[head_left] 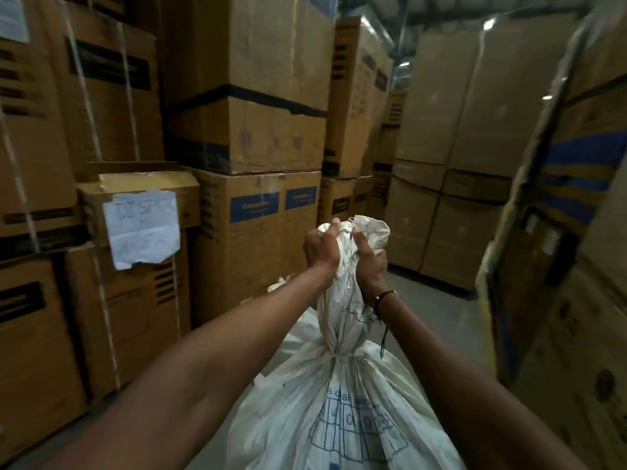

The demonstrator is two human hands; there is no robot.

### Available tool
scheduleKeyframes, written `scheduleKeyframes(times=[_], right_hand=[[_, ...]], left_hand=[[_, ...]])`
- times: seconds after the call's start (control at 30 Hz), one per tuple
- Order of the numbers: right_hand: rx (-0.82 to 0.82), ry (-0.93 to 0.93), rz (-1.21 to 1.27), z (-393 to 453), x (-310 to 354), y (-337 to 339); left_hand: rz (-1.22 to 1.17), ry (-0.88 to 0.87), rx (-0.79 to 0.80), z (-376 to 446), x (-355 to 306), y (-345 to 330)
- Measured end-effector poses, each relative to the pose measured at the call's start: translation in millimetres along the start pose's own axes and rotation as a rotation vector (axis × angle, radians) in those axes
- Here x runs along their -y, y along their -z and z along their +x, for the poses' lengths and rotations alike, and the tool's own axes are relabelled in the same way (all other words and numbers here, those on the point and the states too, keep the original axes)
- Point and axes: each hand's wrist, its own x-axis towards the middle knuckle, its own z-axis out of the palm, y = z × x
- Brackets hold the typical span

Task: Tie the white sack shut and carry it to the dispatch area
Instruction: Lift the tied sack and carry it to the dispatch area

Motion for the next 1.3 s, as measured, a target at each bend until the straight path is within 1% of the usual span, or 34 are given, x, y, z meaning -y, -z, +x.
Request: scheduleKeyframes(times=[0.17, 0.3, 0.43, 0.53, 0.63, 0.8, 0.9, 1.0, 1.07, 1.2, 1.3], right_hand=[[0.216, -0.105, 0.001, 68.6, -68.7, -52.5], [0.317, -0.160, 0.004, 97.4, -111.8, -104.9], [0.395, -0.185, 0.001, 128.2, -167.5, -159.1], [0.405, -0.215, -0.016, 149.4, -206.1, -198.9], [0.409, -0.220, -0.027, 171.8, -242.7, -240.0], [0.451, -0.276, -0.022, 204.8, -294.3, -316.8], [0.535, -0.295, -0.027, 219.7, -324.7, -363.7], [0.660, -0.326, -0.066, 226.5, -353.9, -412.9], [0.698, -0.342, -0.087, 229.6, -373.9, -445.8], [0.819, -0.393, -0.118, 236.8, -430.6, -502.3], [0.876, -0.434, -0.136, 242.8, -470.4, -542.8]], left_hand=[[0.038, 0.025, -0.172, 75.2, 43.3, 19.2], [0.080, 0.032, -0.290, 136.9, 82.3, 48.5], [0.047, 0.061, -0.373, 209.5, 139.5, 82.3], [0.056, 0.081, -0.442, 255.5, 172.7, 104.5], [0.039, 0.057, -0.472, 297.8, 193.1, 124.3], [0.044, 0.092, -0.534, 371.2, 225.7, 171.1], [0.068, 0.131, -0.613, 407.2, 243.5, 203.1], [0.067, 0.165, -0.721, 441.3, 258.5, 240.1], [0.069, 0.200, -0.781, 463.7, 273.2, 267.4], [0.098, 0.220, -0.868, 500.4, 307.2, 313.9], [0.104, 0.304, -0.934, 529.2, 328.4, 340.0]])
